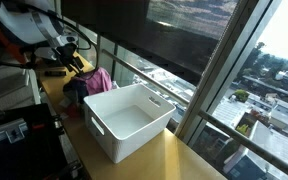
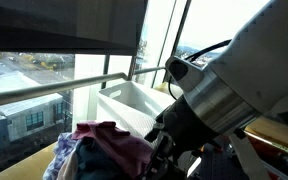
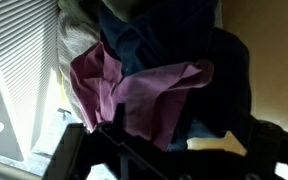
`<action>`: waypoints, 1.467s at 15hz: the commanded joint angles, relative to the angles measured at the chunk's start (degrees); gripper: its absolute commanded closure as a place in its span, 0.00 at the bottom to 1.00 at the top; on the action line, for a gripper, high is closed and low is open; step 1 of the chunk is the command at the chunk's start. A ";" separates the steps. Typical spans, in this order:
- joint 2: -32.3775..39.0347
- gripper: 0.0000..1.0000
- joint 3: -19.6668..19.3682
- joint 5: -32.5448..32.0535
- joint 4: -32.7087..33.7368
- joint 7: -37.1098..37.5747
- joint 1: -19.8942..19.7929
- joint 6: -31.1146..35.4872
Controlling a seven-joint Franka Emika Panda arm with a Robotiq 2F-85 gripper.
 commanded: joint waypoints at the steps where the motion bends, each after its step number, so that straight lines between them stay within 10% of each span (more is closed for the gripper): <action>1: 5.24 0.00 0.14 -3.39 2.07 6.42 2.45 2.38; 15: 7.54 0.99 2.77 5.97 6.82 0.93 1.61 0.75; 22: 5.70 0.89 3.92 12.80 13.36 -7.00 1.58 -4.66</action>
